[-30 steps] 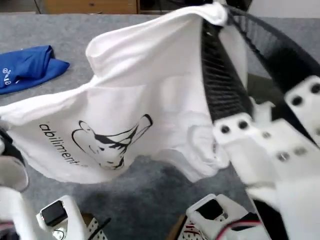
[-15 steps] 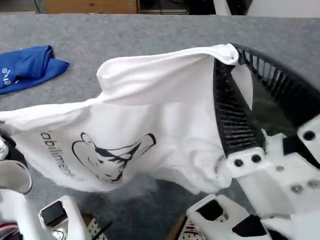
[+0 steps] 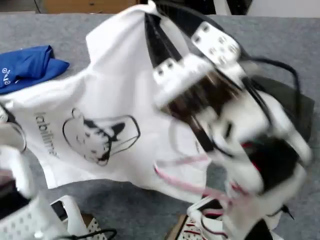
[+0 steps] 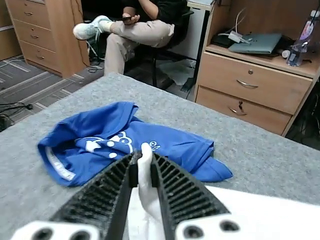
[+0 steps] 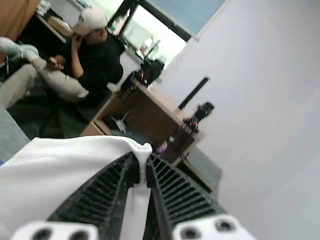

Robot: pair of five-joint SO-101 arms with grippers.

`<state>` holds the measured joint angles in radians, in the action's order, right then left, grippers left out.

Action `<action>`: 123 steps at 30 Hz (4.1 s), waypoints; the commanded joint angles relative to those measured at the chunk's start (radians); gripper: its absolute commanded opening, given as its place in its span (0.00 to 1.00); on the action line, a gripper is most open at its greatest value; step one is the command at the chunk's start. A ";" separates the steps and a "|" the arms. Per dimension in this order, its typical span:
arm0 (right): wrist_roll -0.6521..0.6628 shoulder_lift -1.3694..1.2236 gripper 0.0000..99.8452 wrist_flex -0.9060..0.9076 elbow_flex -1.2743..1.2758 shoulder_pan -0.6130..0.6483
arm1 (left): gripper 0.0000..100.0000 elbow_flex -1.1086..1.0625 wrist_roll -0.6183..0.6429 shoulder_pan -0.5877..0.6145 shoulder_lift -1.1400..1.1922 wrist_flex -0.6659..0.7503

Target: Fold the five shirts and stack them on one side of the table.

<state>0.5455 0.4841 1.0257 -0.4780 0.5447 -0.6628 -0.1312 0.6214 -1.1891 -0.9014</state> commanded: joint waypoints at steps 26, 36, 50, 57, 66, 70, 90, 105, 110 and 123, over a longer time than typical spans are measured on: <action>-0.015 -0.450 0.00 -0.767 0.232 -0.154 | 0.02 0.005 0.084 -0.160 0.714 0.557; -0.015 -0.430 0.00 -0.606 0.226 -0.179 | 0.02 0.078 0.075 -0.158 0.819 0.496; -0.008 -0.186 0.00 0.014 0.234 -0.243 | 0.02 0.322 -0.152 -0.230 0.782 -0.124; -0.005 -0.073 0.00 0.141 0.387 -0.260 | 0.02 0.032 -0.204 -0.295 0.526 -0.132; 0.094 0.246 0.00 0.129 0.918 -0.272 | 0.02 -0.348 -0.199 -0.304 0.294 -0.011; 0.121 0.392 0.00 0.121 1.113 -0.300 | 0.02 -0.393 -0.199 -0.308 0.298 -0.011; 0.316 0.619 0.00 0.215 1.484 -0.417 | 0.02 -0.534 -0.203 -0.310 0.297 -0.017; 0.471 0.621 0.01 0.226 1.566 -0.466 | 0.02 -0.589 -0.199 -0.310 0.297 -0.018; 0.471 0.625 0.15 0.272 1.552 -0.466 | 0.13 -0.574 -0.199 -0.307 0.291 -0.048; 0.485 0.591 0.15 0.385 1.343 -0.429 | 0.03 -0.284 -0.083 -0.308 0.298 -0.193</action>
<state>1.0211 1.0932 1.4200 0.9168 0.0875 -1.0510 -0.2892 0.3176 -0.8807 -1.0917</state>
